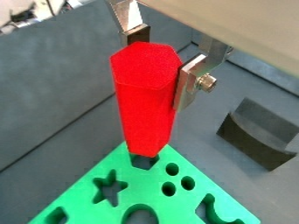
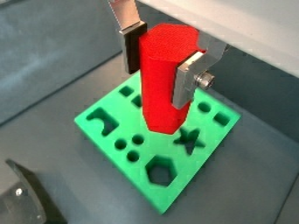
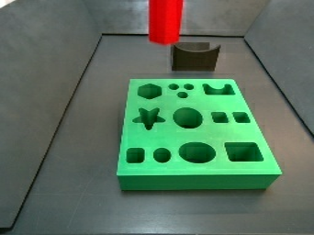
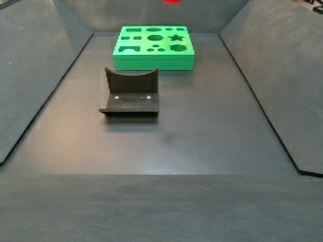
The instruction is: Insert the hexagon object.
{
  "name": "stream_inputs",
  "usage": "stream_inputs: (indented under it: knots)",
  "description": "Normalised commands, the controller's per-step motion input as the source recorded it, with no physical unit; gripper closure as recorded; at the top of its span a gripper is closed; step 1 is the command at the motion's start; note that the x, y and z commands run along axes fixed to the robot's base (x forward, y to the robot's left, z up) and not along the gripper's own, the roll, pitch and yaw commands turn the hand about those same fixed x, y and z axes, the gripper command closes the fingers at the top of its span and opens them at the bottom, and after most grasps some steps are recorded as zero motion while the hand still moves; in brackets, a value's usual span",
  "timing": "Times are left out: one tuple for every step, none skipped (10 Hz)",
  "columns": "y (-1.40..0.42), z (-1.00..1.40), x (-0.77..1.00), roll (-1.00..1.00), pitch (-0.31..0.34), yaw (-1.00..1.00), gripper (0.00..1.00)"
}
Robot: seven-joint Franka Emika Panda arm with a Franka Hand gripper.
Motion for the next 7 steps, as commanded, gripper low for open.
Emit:
stream_inputs:
  knots:
    - [0.11, -0.96, -0.12, 0.06, -0.124, -0.09, 1.0]
    - [0.06, -0.89, -0.15, 0.12, -0.13, -0.08, 1.0]
    - [0.07, -0.83, -0.14, 0.16, -0.136, -0.08, 1.0]
    - [0.09, -0.82, -0.07, 0.17, -0.13, -0.09, 1.0]
    - [0.15, -0.78, -0.01, 0.12, -0.096, -0.08, 1.0]
    - [0.11, -0.69, 0.0, 0.02, -0.099, -0.08, 1.0]
    - [0.11, -0.6, 0.0, 0.0, -0.054, -0.09, 1.0]
